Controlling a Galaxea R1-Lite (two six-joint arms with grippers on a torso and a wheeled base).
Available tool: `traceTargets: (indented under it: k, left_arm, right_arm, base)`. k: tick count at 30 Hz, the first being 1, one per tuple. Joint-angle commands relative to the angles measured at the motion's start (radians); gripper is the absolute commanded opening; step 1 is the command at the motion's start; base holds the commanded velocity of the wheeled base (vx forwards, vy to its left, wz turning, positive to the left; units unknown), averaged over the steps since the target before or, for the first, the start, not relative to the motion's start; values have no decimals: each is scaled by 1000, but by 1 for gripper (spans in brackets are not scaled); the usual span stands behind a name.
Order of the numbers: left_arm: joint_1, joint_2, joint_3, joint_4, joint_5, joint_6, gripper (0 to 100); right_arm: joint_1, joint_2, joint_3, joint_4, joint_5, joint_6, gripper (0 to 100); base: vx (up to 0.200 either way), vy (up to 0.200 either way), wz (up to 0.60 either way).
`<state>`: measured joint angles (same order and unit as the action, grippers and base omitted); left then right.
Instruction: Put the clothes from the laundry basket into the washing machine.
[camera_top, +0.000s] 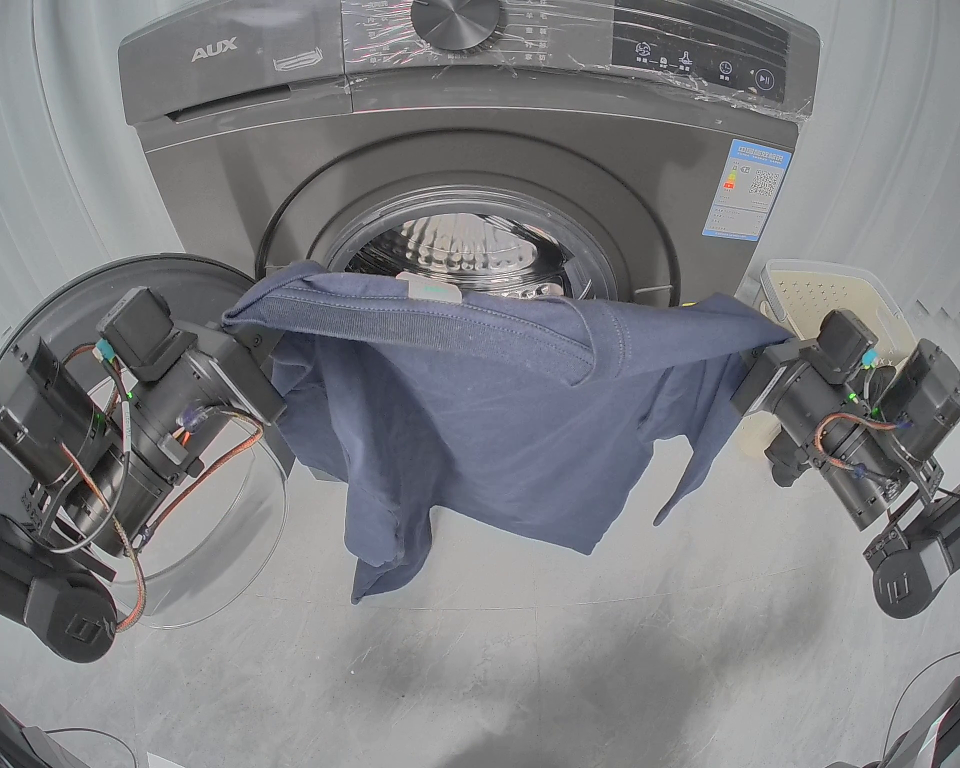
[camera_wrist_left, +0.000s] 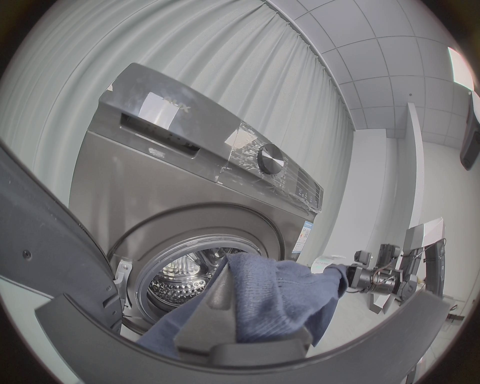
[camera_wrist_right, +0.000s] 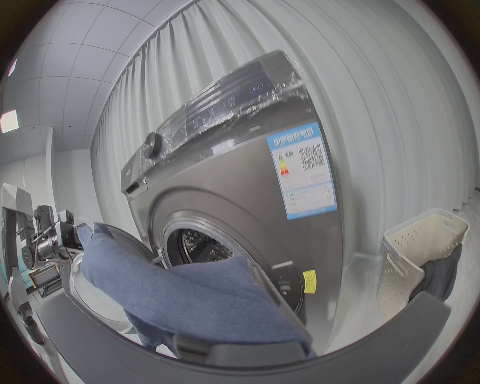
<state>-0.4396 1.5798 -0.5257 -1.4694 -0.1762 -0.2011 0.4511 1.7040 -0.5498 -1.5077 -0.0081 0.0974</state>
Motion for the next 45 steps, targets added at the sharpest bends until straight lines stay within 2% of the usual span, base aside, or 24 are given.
traceTargets:
  k: [1,6,10,24,25,29,31,34,37,44,45]
  left_arm:
    - [-16,-27,0,14,1,28,0]
    - [-8,-17,4,14,4,38,0]
    - [-8,-17,6,15,4,38,0]
    - [-22,3,21,15,3,40,0]
    - [-59,8,24,15,1,42,0]
    - [-90,51,27,12,-36,42,0]
    - [-88,82,53,-8,-54,42,0]
    - [-82,106,46,-40,-66,29,0]
    - [-90,141,-34,-51,-48,28,0]
    - [-91,158,-56,-74,-23,29,0]
    - [-91,154,-60,-74,-23,29,0]
  right_arm:
    - [1,-78,-18,21,10,-4,0]
    - [-5,-89,-25,29,8,-4,0]
    - [-14,-104,-52,37,10,-4,0]
    - [-12,-109,-50,52,7,-4,0]
    - [-6,-107,-42,55,3,-4,0]
    - [-12,-83,-32,96,-26,8,0]
    - [-3,-64,-6,101,-47,11,0]
    - [14,-37,28,101,-44,13,0]
    - [81,-15,74,101,-50,13,0]
    - [138,151,145,90,-55,28,0]
    - [153,166,162,90,-52,28,100]
  base:
    - [0,0,0]
    - [0,0,0]
    - [0,0,0]
    - [0,0,0]
    - [0,0,0]
    - [0,0,0]
    - [0,0,0]
    - [0,0,0]
    - [0,0,0]
    - [0,0,0]
    - [0,0,0]
